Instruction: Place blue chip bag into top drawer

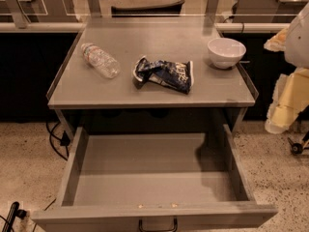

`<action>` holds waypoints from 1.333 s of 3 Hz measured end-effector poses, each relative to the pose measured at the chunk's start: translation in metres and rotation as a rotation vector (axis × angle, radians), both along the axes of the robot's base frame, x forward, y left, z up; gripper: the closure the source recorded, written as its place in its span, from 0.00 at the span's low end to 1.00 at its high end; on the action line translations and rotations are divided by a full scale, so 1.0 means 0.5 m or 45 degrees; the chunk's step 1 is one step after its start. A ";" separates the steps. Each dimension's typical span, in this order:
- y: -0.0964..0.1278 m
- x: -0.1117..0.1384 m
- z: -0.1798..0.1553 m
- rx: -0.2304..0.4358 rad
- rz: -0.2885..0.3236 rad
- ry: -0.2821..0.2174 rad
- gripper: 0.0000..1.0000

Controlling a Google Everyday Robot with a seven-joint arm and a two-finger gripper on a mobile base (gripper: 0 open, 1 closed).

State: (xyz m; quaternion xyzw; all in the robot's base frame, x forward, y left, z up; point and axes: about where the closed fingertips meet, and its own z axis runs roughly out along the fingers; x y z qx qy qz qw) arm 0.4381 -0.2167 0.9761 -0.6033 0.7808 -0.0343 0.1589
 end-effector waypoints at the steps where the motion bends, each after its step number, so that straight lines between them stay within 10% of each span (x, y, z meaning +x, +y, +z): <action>1: 0.000 0.000 0.000 0.001 0.000 0.000 0.00; 4: 0.045 0.122 0.027 0.374 0.028 -0.101 0.00</action>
Offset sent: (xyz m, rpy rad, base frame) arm 0.0262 0.0132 0.0094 0.1527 -0.0372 0.0616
